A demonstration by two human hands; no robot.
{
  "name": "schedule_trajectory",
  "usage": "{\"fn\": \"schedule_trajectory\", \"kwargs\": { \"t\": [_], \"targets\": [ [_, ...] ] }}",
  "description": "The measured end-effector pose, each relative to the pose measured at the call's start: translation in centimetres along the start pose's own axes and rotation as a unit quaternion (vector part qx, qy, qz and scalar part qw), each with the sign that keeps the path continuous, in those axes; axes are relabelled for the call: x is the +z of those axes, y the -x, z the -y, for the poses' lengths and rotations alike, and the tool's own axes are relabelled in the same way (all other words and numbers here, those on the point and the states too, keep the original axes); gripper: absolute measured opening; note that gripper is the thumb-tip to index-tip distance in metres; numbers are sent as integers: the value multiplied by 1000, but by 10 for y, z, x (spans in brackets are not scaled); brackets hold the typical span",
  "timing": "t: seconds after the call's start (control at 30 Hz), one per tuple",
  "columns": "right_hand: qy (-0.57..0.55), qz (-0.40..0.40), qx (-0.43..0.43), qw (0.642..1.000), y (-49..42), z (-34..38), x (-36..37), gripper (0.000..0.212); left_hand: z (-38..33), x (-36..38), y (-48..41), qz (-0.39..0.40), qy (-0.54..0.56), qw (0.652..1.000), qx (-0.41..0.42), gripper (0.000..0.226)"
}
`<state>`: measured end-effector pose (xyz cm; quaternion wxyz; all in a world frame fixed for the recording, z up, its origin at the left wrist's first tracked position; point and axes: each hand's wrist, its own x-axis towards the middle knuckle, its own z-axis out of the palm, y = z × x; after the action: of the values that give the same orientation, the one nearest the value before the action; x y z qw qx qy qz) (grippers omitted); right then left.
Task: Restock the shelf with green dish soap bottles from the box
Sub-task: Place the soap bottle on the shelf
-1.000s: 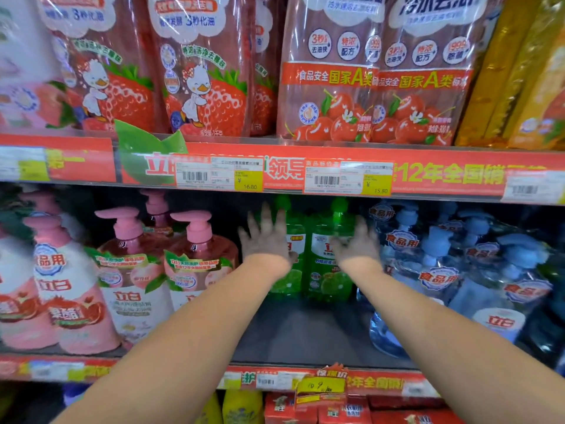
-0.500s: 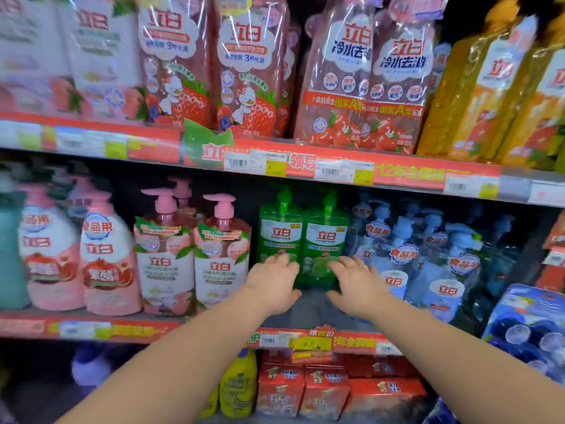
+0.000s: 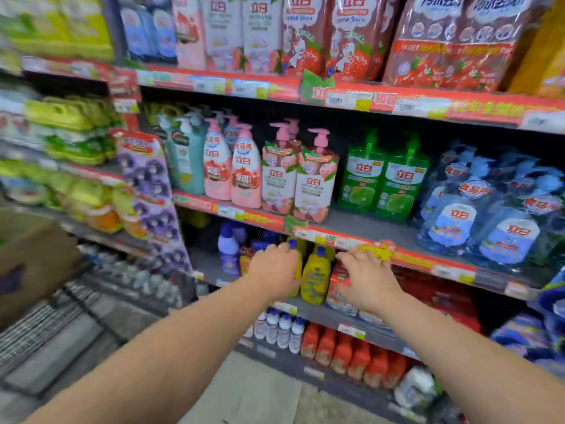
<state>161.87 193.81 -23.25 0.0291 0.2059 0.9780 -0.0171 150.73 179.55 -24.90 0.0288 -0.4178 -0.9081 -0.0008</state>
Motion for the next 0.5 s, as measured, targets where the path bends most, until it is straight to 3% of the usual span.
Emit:
{"fn": "schedule_trajectory", "kwargs": {
  "t": [0.3, 0.5],
  "targets": [
    [-27, 0, -129, 991, 36, 117, 19, 60, 83, 6, 134, 39, -2, 990, -136, 49],
    [-21, 19, -202, 979, 37, 231, 22, 62, 174, -4, 227, 51, 3, 972, -230, 54]
  ]
}}
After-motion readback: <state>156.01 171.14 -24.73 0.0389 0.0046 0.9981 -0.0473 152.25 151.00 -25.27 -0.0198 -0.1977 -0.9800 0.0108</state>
